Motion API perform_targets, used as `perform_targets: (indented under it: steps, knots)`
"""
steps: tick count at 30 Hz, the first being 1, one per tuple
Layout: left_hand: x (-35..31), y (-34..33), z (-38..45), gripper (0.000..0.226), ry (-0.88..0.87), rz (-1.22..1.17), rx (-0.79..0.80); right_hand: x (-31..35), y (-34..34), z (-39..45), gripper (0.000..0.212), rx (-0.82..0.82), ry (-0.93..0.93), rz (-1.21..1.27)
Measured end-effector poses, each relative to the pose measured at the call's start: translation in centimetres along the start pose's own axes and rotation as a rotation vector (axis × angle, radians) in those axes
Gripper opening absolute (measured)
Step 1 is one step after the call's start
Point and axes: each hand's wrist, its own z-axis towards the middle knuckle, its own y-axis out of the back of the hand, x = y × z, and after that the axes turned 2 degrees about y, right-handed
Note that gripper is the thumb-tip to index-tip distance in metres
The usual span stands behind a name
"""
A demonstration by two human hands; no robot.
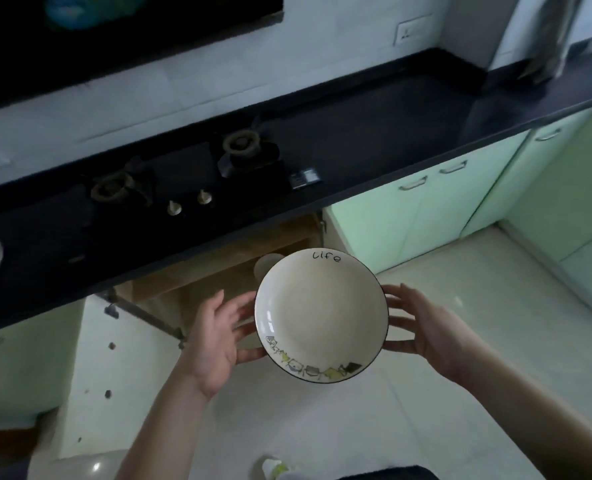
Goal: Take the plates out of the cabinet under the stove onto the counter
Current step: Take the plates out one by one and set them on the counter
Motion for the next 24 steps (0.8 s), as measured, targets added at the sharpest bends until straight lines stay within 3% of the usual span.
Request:
perform_targets:
  steps: [9, 19, 24]
  knots:
    - [1.6, -15.7, 1.8, 0.050, -0.036, 0.081, 0.094, 4.8, 13.8, -2.7, 0.034, -0.152, 0.092, 0.049]
    - [-0.5, -21.1, 7.9, 0.052, 0.017, 0.110, 0.128, 8.0, 18.4, 1.7, 0.035, -0.182, 0.050, 0.131]
    - [-2.7, -24.1, 11.9, 0.051, 0.018, 0.180, 0.239, 11.6, 20.1, 4.1, 0.029, -0.228, 0.049, 0.111]
